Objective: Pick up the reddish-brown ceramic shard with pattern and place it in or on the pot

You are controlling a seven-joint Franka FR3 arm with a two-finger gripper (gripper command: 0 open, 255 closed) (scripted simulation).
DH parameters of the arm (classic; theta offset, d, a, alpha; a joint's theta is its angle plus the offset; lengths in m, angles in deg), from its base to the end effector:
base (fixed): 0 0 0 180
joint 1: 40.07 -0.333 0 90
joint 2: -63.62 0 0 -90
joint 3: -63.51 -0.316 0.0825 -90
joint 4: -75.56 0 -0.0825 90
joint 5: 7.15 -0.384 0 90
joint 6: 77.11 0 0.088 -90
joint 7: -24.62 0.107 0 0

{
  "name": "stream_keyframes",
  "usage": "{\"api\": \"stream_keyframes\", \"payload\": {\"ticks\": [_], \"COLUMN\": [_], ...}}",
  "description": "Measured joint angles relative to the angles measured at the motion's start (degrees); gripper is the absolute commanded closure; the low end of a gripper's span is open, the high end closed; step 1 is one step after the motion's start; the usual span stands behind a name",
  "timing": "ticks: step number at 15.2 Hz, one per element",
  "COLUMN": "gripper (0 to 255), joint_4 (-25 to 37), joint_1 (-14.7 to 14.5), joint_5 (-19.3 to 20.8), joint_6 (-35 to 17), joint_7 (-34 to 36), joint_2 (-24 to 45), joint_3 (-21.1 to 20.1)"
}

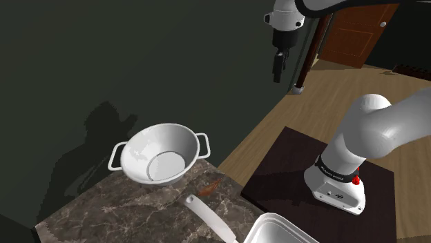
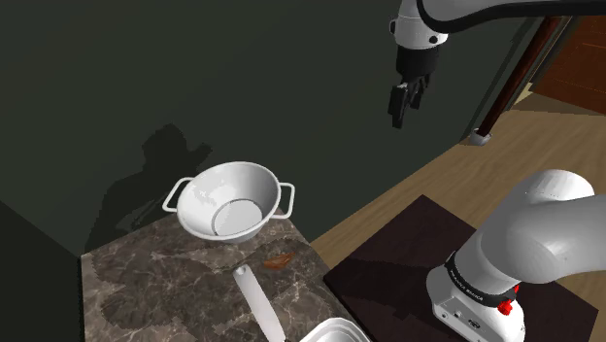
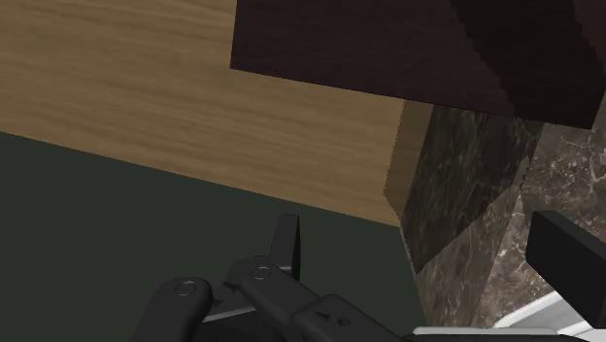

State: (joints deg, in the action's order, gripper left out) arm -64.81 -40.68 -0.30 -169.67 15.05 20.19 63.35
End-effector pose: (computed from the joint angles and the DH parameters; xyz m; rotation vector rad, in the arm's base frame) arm 0.3136 -0.0079 0.5420 3.0104 0.2862 -0.1295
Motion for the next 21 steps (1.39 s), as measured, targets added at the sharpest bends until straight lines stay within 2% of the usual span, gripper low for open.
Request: {"api": "stream_keyframes", "payload": {"ticks": [3,7,12,21], "gripper": [0,0,0,0], "joint_4": [-0.52,-2.55,-3.64,-0.94], "joint_1": [-0.46,-2.12,-4.69,-9.11], "joint_5": [-1.21,-5.25,-11.0,-21.33], "joint_6": [-1.14,-4.49,-8.96,-16.96], "joint_7": [0.88,3.57,6.76,9.6], "joint_2": [1.61,5.84,12.65,28.27], "joint_3": [-0.39,-1.83,-3.92,-6.99]}}
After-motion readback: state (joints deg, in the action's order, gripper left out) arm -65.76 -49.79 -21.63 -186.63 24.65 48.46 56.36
